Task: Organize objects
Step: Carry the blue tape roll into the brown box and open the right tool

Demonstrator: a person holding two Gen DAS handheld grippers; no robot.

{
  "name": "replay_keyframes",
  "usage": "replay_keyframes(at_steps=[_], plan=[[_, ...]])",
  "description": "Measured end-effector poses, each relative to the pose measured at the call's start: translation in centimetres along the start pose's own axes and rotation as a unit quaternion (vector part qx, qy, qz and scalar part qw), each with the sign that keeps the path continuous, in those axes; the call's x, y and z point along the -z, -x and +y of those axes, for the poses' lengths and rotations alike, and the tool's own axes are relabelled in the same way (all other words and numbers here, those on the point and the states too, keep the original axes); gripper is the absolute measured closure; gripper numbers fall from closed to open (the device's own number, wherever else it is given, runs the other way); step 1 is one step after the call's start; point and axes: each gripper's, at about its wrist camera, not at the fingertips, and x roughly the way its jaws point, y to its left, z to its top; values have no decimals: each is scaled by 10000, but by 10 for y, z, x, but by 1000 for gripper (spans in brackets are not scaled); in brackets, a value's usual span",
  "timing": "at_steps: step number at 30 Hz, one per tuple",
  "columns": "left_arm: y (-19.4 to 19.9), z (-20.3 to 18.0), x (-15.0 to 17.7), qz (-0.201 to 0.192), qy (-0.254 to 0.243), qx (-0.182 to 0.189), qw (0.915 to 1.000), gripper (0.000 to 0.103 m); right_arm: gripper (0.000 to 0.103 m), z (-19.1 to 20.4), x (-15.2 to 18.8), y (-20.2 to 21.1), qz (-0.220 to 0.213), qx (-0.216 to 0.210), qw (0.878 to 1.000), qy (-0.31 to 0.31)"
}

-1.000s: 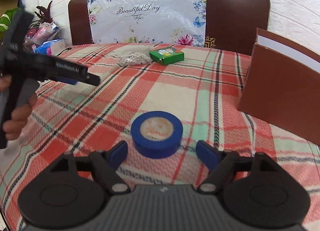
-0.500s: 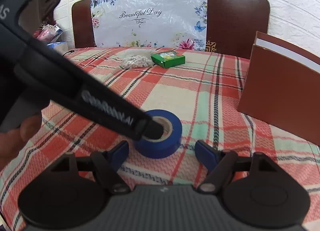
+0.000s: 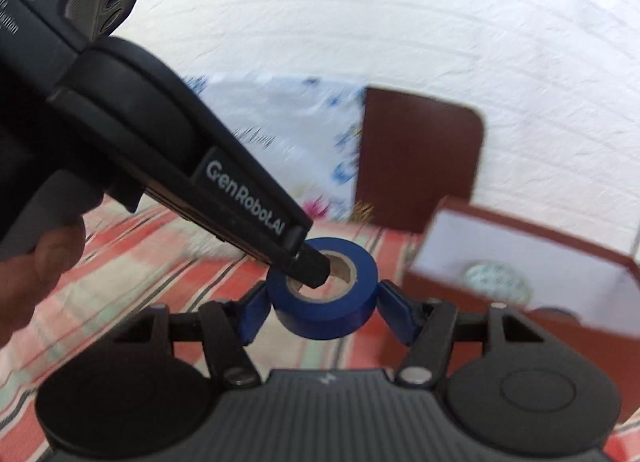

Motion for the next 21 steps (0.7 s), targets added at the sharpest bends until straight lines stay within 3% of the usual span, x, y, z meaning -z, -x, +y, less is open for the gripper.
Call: replay_keyframes(at_steps=[4, 10, 12, 13, 16, 18, 21], plan=[[-35, -22, -29, 10, -197, 149, 9997, 83, 43, -38, -9, -12, -136, 390, 9990, -146], [-90, -52, -50, 285, -398, 327, 9983, 82, 43, -92, -4, -36, 108, 783, 9956, -499], [-107, -60, -51, 449, -339, 361, 9978, 76, 39, -109, 0, -44, 268, 880, 9937, -647], [-112, -64, -51, 489, -347, 316, 9977, 66, 30, -117, 2, -44, 273, 991, 9920, -731], [-112, -67, -46, 356, -238, 412, 9982, 52, 29, -141, 13, -33, 185, 1144, 9861, -1187], [-108, -67, -42, 354, -152, 443, 9983, 51, 28, -149, 21, -24, 181, 1110, 9837, -1404], [-96, -74, -41, 227, -317, 98, 9992, 53, 29, -149, 30, -14, 167, 1252, 9810, -1473]])
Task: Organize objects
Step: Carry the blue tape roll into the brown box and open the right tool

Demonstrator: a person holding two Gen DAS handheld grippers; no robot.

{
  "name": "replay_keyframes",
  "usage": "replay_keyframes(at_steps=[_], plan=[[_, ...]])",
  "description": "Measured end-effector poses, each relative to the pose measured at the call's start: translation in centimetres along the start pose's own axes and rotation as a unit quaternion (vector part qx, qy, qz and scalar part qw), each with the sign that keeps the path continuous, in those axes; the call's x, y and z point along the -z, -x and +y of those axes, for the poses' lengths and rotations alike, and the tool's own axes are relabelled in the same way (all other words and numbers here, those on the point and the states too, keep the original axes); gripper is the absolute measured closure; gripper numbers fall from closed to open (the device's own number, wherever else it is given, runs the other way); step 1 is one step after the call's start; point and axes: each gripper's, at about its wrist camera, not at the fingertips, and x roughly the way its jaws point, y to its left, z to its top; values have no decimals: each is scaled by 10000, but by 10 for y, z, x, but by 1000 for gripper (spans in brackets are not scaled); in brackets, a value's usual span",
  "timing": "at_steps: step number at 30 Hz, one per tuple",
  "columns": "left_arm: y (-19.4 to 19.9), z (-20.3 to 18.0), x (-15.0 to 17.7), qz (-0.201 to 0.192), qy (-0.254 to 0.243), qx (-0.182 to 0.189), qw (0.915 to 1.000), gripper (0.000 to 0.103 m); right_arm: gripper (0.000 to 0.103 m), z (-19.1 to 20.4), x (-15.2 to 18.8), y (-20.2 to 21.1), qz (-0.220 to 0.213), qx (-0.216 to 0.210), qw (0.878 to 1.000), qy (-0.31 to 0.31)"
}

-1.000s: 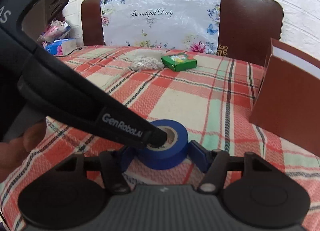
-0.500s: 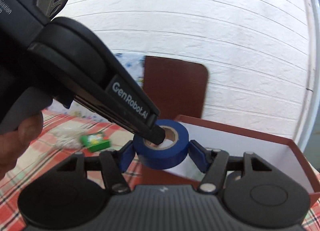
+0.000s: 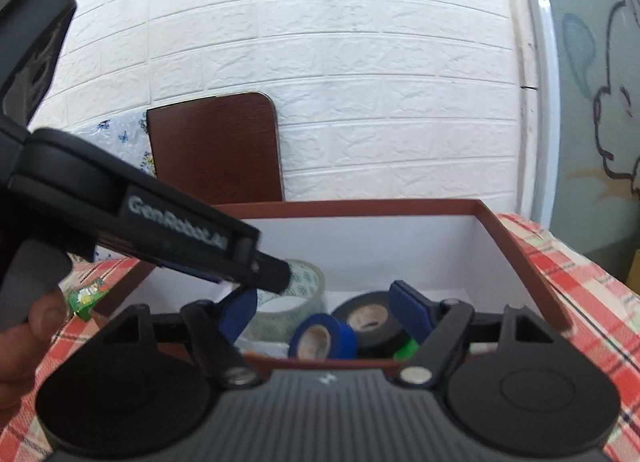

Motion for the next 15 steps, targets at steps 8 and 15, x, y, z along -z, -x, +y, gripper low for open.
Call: replay_keyframes(at_steps=[8, 15], plan=[[41, 6, 9, -16, -94, -755, 9971, 51, 29, -7, -7, 18, -111, 182, 9992, -335], [72, 13, 31, -95, -134, -1169, 9930, 46, 29, -17, -21, 55, -206, -17, 9938, -1089]])
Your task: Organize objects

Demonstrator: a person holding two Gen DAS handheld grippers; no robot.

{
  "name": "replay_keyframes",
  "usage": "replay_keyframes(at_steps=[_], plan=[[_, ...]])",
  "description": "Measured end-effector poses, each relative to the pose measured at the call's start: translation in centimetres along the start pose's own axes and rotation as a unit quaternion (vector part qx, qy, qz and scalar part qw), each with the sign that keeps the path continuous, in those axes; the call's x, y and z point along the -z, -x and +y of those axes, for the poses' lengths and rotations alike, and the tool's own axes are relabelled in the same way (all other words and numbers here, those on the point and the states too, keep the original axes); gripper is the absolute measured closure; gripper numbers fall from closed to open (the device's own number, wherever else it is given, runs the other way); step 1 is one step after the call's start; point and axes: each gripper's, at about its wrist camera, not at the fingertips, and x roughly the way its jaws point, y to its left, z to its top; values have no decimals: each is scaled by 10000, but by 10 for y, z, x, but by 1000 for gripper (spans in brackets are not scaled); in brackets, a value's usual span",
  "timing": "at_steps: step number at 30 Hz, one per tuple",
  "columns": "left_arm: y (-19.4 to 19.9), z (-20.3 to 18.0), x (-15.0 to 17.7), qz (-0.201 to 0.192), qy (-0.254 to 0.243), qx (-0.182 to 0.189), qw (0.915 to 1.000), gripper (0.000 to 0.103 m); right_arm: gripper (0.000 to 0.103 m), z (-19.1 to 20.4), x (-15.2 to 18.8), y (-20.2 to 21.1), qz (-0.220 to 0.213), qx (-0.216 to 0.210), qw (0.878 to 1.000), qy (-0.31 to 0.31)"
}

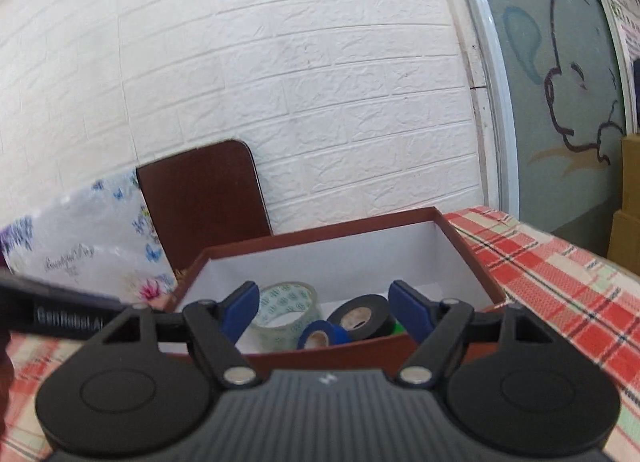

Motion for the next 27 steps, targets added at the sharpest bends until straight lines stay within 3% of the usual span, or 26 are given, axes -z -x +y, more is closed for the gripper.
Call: replay_keyframes(at_steps=[4, 9, 17, 27], plan=[[14, 6, 13, -35, -14, -155, 9999, 43, 29, -4, -6, 18, 27, -178, 9984, -528], [27, 16, 26, -89, 88, -215, 9997, 41, 29, 2, -12, 40, -99, -303, 9971, -688], [41, 27, 44, -165, 172, -313, 9992, 33, 29, 26, -13, 58, -136, -381, 9981, -466], [45, 62, 60, -203, 401, -461, 9979, 33, 28, 69, -6, 54, 36, -502, 9987, -38]])
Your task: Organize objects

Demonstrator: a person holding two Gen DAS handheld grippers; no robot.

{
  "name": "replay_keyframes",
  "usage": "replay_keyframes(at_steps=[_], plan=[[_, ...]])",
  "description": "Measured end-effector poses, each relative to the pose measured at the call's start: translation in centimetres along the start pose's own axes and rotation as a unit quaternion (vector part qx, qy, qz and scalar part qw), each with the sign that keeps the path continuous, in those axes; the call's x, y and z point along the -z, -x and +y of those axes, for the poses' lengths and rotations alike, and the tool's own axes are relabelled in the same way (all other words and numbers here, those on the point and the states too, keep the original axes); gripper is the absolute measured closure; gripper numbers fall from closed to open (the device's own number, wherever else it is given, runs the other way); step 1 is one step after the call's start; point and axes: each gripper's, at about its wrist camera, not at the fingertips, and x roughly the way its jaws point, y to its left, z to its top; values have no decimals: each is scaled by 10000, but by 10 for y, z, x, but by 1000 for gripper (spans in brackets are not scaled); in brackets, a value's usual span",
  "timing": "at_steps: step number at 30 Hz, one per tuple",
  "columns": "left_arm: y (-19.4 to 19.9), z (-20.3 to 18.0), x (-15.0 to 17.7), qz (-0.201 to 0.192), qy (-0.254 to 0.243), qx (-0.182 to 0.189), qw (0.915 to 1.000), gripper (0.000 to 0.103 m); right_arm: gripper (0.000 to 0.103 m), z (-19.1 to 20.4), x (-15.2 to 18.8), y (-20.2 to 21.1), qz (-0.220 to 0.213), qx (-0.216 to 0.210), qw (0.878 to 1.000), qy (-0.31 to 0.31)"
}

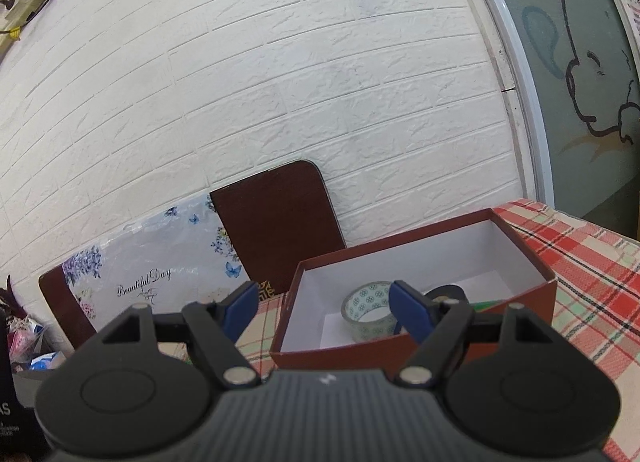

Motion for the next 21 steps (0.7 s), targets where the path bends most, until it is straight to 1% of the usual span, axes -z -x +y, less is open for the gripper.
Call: replay_keyframes(at_steps=[9, 14, 18, 21], plan=[[-11, 41, 12, 126, 310, -140, 9993, 33, 28, 40, 10, -20, 287, -128, 9988, 377], [-22, 67, 21, 233, 510, -283, 9980, 33, 28, 60, 19, -33, 489, -272, 9966, 603], [-33, 96, 37, 226, 629, -502, 9965, 33, 28, 77, 33, -48, 769, -432, 9930, 791], [-43, 132, 55, 163, 781, -858, 9931, 32, 28, 95, 47, -60, 1040, -618, 9868, 1075]])
